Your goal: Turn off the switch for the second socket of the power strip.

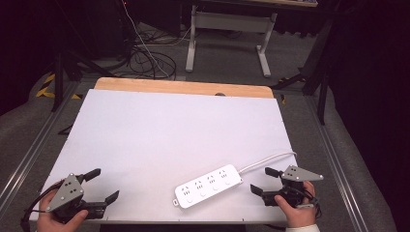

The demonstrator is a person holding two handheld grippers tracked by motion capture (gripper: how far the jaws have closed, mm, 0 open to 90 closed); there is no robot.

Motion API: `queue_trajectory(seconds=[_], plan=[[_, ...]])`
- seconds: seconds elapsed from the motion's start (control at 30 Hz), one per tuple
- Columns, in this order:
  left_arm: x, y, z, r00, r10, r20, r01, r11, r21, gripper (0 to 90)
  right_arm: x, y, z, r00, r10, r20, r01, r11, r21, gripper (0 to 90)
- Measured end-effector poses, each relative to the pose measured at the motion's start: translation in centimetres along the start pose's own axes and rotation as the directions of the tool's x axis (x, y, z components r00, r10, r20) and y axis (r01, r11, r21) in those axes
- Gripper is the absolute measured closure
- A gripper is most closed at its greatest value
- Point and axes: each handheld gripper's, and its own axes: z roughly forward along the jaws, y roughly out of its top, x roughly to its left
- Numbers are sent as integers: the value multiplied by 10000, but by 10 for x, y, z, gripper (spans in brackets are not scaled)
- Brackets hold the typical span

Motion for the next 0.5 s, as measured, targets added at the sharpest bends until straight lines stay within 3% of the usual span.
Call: queue_trajectory(seconds=[0.37,0.5], plan=[[0,0,1,10000,55,12,-55,10000,11,100,-3,-16,5,9999,-113,20,112,9996,264,102],[0,-1,1,10000,49,32,-49,10000,55,100,-3,-22,6,10000,54,26,-55,9997,247,102]])
